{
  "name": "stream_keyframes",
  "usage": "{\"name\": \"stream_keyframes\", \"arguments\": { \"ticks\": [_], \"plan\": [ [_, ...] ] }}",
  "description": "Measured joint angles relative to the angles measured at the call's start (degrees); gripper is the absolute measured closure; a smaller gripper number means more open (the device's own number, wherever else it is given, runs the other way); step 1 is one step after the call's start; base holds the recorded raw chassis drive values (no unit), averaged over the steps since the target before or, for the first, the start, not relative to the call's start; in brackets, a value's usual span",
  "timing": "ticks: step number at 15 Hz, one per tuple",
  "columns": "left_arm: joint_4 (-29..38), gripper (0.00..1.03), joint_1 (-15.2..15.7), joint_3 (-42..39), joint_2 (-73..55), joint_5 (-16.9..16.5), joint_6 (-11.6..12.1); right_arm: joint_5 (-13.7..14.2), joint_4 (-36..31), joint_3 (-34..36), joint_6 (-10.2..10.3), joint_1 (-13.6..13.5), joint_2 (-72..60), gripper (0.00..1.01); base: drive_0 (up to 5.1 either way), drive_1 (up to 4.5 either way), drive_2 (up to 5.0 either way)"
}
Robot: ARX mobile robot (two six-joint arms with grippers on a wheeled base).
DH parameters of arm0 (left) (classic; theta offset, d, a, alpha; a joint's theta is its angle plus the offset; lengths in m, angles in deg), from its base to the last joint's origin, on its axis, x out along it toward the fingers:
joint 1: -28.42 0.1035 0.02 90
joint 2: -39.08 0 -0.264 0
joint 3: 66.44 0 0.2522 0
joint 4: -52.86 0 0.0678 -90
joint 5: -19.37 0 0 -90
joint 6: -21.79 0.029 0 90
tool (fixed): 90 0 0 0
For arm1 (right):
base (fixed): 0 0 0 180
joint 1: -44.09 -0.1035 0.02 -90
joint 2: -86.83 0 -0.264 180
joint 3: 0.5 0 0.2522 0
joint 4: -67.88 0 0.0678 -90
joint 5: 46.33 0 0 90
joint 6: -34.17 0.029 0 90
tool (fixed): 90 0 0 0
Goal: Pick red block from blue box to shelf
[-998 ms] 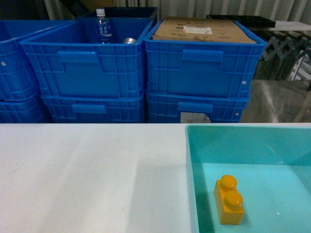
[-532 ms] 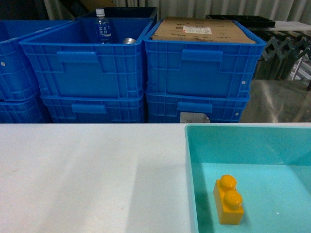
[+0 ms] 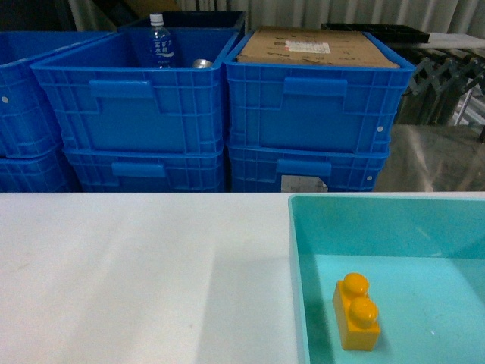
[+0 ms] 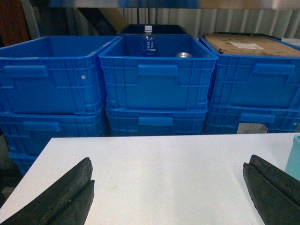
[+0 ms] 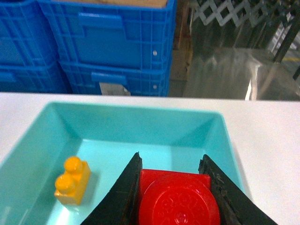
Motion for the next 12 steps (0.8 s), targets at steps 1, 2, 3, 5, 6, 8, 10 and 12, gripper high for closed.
{"name": "stream_keyframes", "arguments": {
  "ticks": [1, 2, 3, 5, 6, 8, 10, 12],
  "plan": [
    [0.02, 0.05, 0.00, 0.00, 0.00, 0.00, 0.00, 0.70, 0.55, 1.31, -0.04, 0.00, 0.48, 0.72, 0.0, 0.00, 0.0],
    [0.00, 0.05, 0.00, 0.00, 0.00, 0.00, 0.00, 2.29, -0.07, 1.97, -0.35, -0.52, 1.84, 0.72, 0.0, 0.00, 0.0],
    [0.02, 0.05, 0.00, 0.00, 0.00, 0.00, 0.00, 2.75, 0.11, 2.05, -0.55, -0.68, 3.34, 0.72, 0.0, 0.00, 0.0],
    [0.02, 0.05, 0.00, 0.00, 0.00, 0.00, 0.00, 1.79, -1.11, 2.45, -1.18, 0.98, 3.26, 0.72, 0.0, 0.00, 0.0],
    [0.02, 0.05, 0.00, 0.00, 0.00, 0.00, 0.00, 0.96, -1.27, 2.69, -1.31, 2.43, 2.71, 0.72, 0.0, 0.00, 0.0],
    [0.02, 0.05, 0.00, 0.00, 0.00, 0.00, 0.00, -0.81, -1.68, 2.84, -1.53, 3.58, 2.49, 0.72, 0.0, 0.00, 0.0],
    [0.02, 0.05, 0.00, 0.00, 0.00, 0.00, 0.00, -1.62, -0.66, 2.84, -1.49, 3.58, 2.60, 0.72, 0.0, 0.00, 0.0],
    [0.00, 0.05, 0.00, 0.00, 0.00, 0.00, 0.00, -2.23, 0.68, 2.86, -1.49, 3.54, 3.58, 0.72, 0.0, 0.00, 0.0]
  ]
}}
